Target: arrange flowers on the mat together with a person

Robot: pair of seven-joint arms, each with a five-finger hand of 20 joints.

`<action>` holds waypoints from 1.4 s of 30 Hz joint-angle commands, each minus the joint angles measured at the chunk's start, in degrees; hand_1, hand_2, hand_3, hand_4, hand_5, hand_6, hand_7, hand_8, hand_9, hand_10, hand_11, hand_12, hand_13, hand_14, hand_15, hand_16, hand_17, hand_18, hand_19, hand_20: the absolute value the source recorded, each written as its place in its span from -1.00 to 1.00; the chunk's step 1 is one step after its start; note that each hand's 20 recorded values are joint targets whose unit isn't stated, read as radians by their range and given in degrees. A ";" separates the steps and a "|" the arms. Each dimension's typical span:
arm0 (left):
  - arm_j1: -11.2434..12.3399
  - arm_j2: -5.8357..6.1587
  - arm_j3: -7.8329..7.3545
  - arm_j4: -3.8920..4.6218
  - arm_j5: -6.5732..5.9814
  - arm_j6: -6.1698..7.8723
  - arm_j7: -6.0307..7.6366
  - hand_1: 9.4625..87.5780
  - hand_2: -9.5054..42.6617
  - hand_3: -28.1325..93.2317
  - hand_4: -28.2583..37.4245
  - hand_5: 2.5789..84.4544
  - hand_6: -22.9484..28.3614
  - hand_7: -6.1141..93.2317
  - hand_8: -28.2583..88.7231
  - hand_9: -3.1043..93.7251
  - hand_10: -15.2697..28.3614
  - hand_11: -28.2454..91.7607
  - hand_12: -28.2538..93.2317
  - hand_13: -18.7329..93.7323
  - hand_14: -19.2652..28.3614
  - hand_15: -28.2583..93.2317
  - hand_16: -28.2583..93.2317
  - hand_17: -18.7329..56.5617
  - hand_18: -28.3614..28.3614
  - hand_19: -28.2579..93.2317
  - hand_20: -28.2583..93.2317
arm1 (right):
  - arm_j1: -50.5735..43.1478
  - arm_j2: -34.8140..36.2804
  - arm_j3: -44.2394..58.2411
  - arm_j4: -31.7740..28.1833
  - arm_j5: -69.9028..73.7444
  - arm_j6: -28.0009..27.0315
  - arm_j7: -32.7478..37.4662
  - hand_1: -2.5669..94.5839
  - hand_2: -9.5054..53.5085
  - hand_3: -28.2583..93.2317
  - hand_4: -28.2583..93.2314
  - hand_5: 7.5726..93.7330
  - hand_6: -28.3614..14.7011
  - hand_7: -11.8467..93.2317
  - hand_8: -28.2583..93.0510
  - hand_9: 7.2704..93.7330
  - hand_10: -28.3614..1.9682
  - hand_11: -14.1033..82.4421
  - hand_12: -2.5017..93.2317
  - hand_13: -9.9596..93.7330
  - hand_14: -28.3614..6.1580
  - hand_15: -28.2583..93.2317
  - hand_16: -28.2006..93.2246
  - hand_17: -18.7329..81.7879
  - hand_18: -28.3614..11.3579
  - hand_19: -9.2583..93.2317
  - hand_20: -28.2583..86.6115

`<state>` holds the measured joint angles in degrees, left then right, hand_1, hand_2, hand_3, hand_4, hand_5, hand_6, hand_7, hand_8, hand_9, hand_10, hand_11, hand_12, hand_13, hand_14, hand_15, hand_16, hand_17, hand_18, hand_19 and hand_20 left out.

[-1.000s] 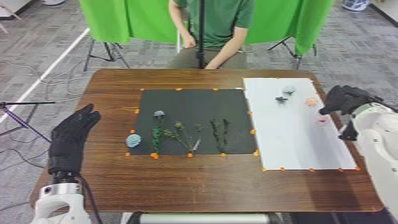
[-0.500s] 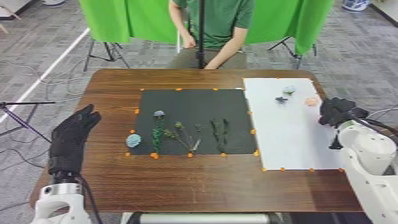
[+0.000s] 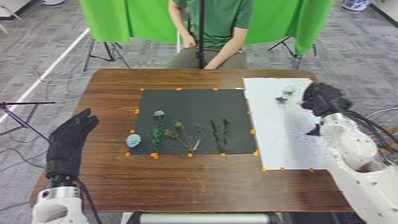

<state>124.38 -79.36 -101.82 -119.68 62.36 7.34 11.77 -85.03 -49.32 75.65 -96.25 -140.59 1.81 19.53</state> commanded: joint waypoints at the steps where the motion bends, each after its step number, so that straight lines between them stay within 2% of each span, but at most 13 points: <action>1: 1.50 -0.26 0.01 -0.24 -0.26 0.77 -0.98 -0.32 -0.45 0.47 -0.73 0.12 0.05 -0.63 -0.62 0.02 0.31 -0.22 -0.31 0.01 0.43 -0.35 -0.55 -0.18 0.29 -0.47 -0.22 | 22.09 -4.24 -19.12 -8.35 1.92 -2.47 -11.05 0.34 -1.00 0.47 -1.00 0.75 0.52 -0.33 -0.47 0.99 0.43 -0.58 -0.15 0.91 0.46 0.14 0.08 0.28 -0.20 0.17 0.20; 6: 1.22 -0.27 0.15 -0.05 -0.17 0.55 -0.89 -0.32 -0.45 0.47 -0.74 0.12 0.05 -0.63 -0.62 0.02 0.31 -0.21 -0.31 0.01 0.43 -0.35 -0.55 -0.18 0.29 -0.47 -0.22 | 28.68 -10.43 -32.07 -5.44 0.41 -5.37 -18.34 0.34 -1.00 0.47 -1.00 0.75 0.53 -0.33 -0.47 0.99 0.45 -0.58 -0.15 0.90 0.44 0.18 0.05 0.27 -0.20 0.17 0.20; 11: 0.64 -0.11 0.54 0.20 -0.08 0.33 -1.06 -0.32 -0.45 0.47 -0.74 0.13 0.05 -0.63 -0.62 0.02 0.31 -0.21 -0.31 0.01 0.43 -0.35 -0.55 -0.19 0.29 -0.47 -0.22 | 30.22 -15.07 -38.74 -1.66 -3.07 -6.35 -23.20 0.34 -1.00 0.46 -1.00 0.75 0.54 -0.33 -0.47 0.98 0.46 -0.58 -0.15 0.90 0.45 0.20 0.04 0.26 -0.20 0.18 0.21; 14: 0.31 0.01 0.68 0.51 -0.10 0.16 -0.93 -0.33 -0.45 0.47 -0.74 0.13 0.05 -0.62 -0.62 0.02 0.31 -0.21 -0.31 0.01 0.43 -0.35 -0.55 -0.21 0.31 -0.46 -0.22 | 29.69 -16.66 -39.98 0.06 -4.65 -7.86 -23.68 0.33 -1.00 0.47 -1.00 0.75 0.55 -0.33 -0.47 0.98 0.47 -0.58 -0.15 0.89 0.46 0.21 0.03 0.25 -0.19 0.18 0.21; 16: 0.57 0.03 0.78 0.35 -0.30 0.50 -1.02 -0.33 -0.45 0.47 -0.74 0.13 0.05 -0.62 -0.62 0.02 0.31 -0.21 -0.31 0.01 0.44 -0.35 -0.55 -0.21 0.32 -0.46 -0.23 | 28.95 -17.78 -39.92 1.20 -6.12 -8.91 -23.95 0.33 -1.00 0.47 -1.00 0.74 0.55 -0.32 -0.47 0.98 0.47 -0.58 -0.15 0.89 0.46 0.21 0.03 0.25 -0.19 0.18 0.21; 20: 0.20 0.12 0.83 0.72 -0.28 0.08 -1.33 -0.33 -0.45 0.47 -0.74 0.13 0.06 -0.63 -0.62 0.02 0.31 -0.21 -0.31 0.01 0.44 -0.35 -0.54 -0.22 0.32 -0.45 -0.23 | 28.16 -19.00 -39.94 3.39 -8.02 -8.89 -23.54 0.32 -1.00 0.48 -1.00 0.74 0.56 -0.32 -0.47 0.98 0.46 -0.58 -0.16 0.89 0.47 0.22 0.02 0.25 -0.19 0.19 0.21; 25: -0.61 0.25 1.67 0.96 -0.34 0.53 -1.30 -0.34 -0.45 0.48 -0.74 0.13 0.06 -0.63 -0.62 0.03 0.31 -0.21 -0.31 0.01 0.44 -0.35 -0.54 -0.22 0.32 -0.45 -0.23 | 27.17 -19.71 -38.98 5.31 -8.39 -8.71 -23.59 0.30 -1.00 0.49 -1.00 0.72 0.56 -0.33 -0.48 0.96 0.45 -0.59 -0.17 0.88 0.46 0.23 0.02 0.24 -0.20 0.19 0.21; 29: -1.48 0.05 2.35 1.40 0.20 -0.60 -1.34 -0.34 -0.45 0.48 -0.73 0.13 0.06 -0.63 -0.62 0.03 0.31 -0.21 -0.31 0.02 0.45 -0.35 -0.54 -0.23 0.33 -0.45 -0.23 | 26.74 -19.76 -38.59 6.24 -9.26 -8.58 -23.87 0.28 -1.00 0.48 -1.00 0.70 0.55 -0.35 -0.49 0.95 0.40 -0.60 -0.19 0.87 0.43 0.27 0.02 0.22 -0.22 0.21 0.22; 32: -1.76 0.06 2.74 1.56 0.09 -0.44 -1.21 -0.34 -0.46 0.48 -0.73 0.13 0.06 -0.63 -0.62 0.03 0.31 -0.21 -0.31 0.02 0.45 -0.34 -0.54 -0.23 0.33 -0.44 -0.23 | 26.60 -19.93 -38.49 6.78 -9.51 -8.14 -24.07 0.25 -1.00 0.47 -1.00 0.66 0.53 -0.37 -0.50 0.90 0.33 -0.61 -0.22 0.83 0.38 0.37 -0.01 0.19 -0.24 0.23 0.21; 35: -2.53 -0.50 3.15 1.81 -0.14 -0.10 -0.97 -0.35 -0.46 0.48 -0.73 0.13 0.07 -0.64 -0.62 0.03 0.31 -0.21 -0.31 0.02 0.45 -0.34 -0.54 -0.23 0.33 -0.44 -0.23 | 26.36 -19.96 -38.57 6.92 -9.70 -7.74 -23.66 0.23 -1.00 0.47 -0.99 0.63 0.53 -0.37 -0.50 0.85 0.31 -0.59 -0.24 0.79 0.35 0.43 -0.02 0.16 -0.26 0.23 0.20; 38: -3.22 -0.54 3.55 2.02 0.26 -0.70 -1.16 -0.36 -0.47 0.48 -0.73 0.13 0.07 -0.64 -0.62 0.03 0.31 -0.21 -0.31 0.02 0.46 -0.34 -0.54 -0.23 0.33 -0.43 -0.23 | 26.19 -20.08 -38.60 7.17 -10.05 -7.22 -23.31 0.20 -1.00 0.48 -1.00 0.60 0.51 -0.38 -0.51 0.80 0.27 -0.52 -0.29 0.76 0.35 0.46 -0.04 0.15 -0.27 0.23 0.20; 42: -3.64 -0.69 3.80 2.21 0.23 -0.77 -1.06 -0.36 -0.47 0.49 -0.73 0.13 0.07 -0.63 -0.62 0.03 0.31 -0.21 -0.31 0.02 0.46 -0.33 -0.54 -0.23 0.34 -0.43 -0.23 | 26.15 -20.06 -38.49 7.10 -9.66 -7.72 -22.67 0.16 -1.00 0.49 -1.00 0.56 0.49 -0.39 -0.53 0.73 0.23 -0.48 -0.35 0.74 0.32 0.48 -0.06 0.13 -0.28 0.22 0.19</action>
<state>121.53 -79.28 -98.70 -118.15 62.41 7.33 11.11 -58.79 -69.14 36.91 -89.22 -149.47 -6.29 -4.18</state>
